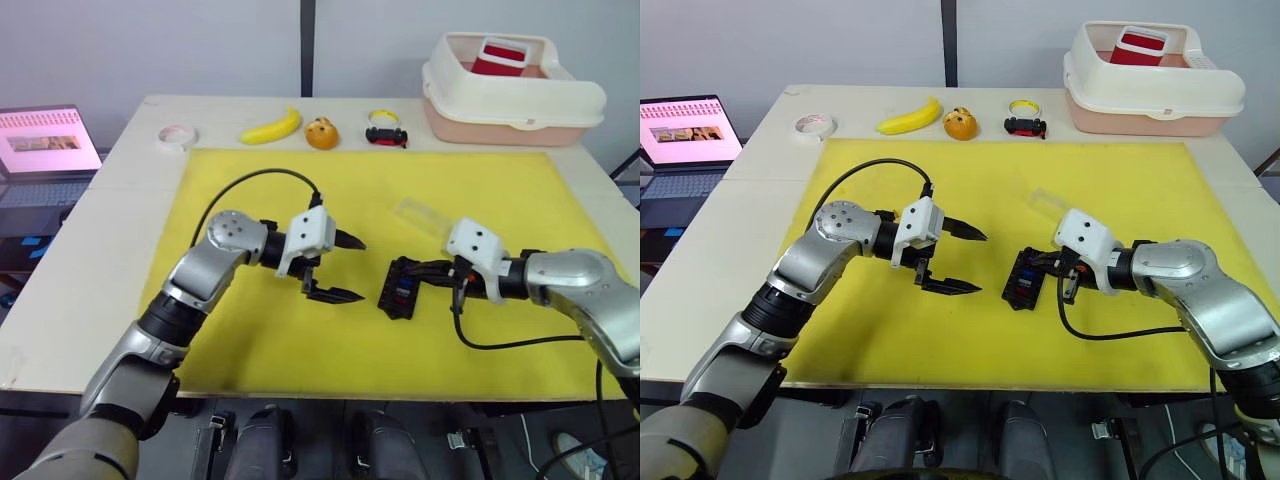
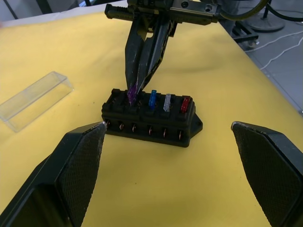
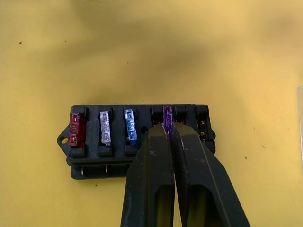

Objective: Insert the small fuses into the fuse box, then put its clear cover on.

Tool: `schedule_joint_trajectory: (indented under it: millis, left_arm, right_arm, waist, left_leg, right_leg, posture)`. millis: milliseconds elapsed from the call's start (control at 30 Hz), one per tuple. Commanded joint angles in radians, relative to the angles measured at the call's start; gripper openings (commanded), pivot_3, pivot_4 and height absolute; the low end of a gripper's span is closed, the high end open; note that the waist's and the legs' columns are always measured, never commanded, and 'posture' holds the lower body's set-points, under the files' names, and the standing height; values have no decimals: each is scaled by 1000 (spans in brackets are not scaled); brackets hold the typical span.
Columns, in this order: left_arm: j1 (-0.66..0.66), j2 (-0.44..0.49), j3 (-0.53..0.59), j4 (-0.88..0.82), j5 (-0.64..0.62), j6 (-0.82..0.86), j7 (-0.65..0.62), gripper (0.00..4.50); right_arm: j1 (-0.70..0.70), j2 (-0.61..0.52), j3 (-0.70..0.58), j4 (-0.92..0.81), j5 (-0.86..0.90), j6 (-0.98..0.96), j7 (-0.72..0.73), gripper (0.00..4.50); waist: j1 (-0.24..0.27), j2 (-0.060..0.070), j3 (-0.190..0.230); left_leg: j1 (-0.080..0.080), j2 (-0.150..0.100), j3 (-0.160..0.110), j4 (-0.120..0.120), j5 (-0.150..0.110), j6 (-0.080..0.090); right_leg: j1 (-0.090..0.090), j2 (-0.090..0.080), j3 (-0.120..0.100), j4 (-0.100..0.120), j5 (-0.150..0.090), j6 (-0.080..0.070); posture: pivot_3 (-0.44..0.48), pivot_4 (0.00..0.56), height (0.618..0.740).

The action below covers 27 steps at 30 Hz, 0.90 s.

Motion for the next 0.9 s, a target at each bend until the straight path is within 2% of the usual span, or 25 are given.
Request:
schedule_joint_trajectory:
  millis: [33,900]
  left_arm:
    - [-7,-8,22,-21,4,-11,1,4468]
    - [-2,-26,23,-9,20,-17,-3,4468]
  right_arm:
    - [-4,6,-24,-22,-15,-7,8,0]
    - [-11,19,-40,-49,-28,20,41,0]
  waist:
    - [0,0,0]
    - [0,0,0]
  left_leg:
    - [0,0,0,0,0,0]
    - [0,0,0,0,1,-2]
  right_leg:
    - [0,0,0,0,0,0]
    - [0,0,0,1,0,0]
  posture:
    - [0,150,740]
    - [0,150,740]
